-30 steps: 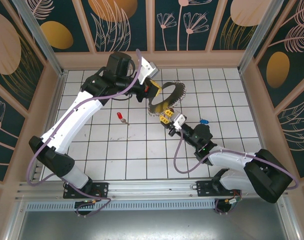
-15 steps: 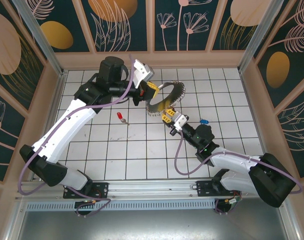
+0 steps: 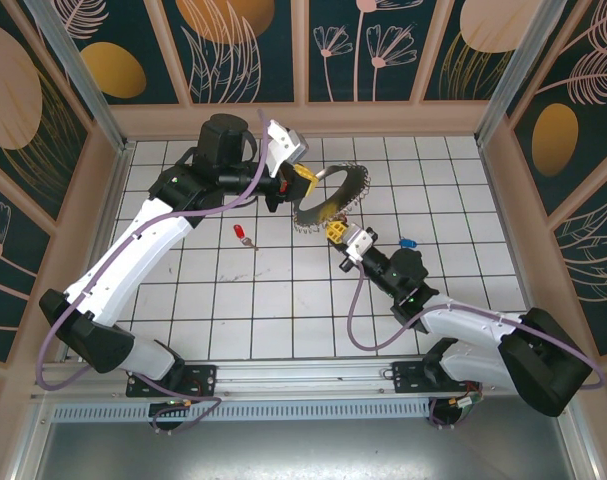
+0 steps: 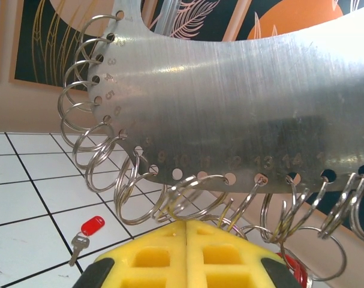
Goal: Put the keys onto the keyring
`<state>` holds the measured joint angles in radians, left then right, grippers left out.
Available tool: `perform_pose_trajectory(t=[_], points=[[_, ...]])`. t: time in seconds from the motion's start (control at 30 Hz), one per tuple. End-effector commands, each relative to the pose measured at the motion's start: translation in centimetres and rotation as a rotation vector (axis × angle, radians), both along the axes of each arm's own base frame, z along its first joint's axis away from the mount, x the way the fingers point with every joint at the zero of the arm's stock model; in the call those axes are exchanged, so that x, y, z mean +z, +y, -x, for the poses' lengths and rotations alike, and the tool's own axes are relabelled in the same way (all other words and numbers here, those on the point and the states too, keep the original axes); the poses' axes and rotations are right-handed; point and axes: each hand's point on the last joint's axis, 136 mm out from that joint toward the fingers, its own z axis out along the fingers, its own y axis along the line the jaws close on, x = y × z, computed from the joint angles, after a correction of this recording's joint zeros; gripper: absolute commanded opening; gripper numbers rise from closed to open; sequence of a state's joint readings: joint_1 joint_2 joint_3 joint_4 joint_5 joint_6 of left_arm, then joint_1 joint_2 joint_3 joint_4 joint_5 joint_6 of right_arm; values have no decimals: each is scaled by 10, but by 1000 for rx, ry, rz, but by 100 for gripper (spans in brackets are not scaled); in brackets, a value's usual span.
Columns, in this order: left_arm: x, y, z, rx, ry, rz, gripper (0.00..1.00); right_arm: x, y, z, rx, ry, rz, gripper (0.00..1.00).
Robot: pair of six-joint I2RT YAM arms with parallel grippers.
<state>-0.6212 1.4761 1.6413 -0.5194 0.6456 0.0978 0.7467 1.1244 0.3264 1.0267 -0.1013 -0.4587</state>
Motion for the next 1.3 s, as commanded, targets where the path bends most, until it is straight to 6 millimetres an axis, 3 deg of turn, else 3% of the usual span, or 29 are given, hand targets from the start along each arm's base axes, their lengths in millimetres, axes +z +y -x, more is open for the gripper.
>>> perform_pose_trajectory(t=[0.0, 0.23, 0.53, 0.77, 1.27], points=[[25, 1, 6, -19, -87, 55, 0, 18, 3, 4, 38, -26, -30, 4], [24, -1, 8, -29, -81, 59, 0, 27, -12, -9, -76, -32, -84, 10], [23, -2, 7, -28, -70, 68, 0, 33, -2, 0, 8, -59, -79, 13], [22, -2, 6, -21, -64, 72, 0, 43, -5, 2, 7, -72, -127, 14], [24, -1, 5, -12, -66, 77, 0, 38, -2, -3, -2, -61, -116, 23]])
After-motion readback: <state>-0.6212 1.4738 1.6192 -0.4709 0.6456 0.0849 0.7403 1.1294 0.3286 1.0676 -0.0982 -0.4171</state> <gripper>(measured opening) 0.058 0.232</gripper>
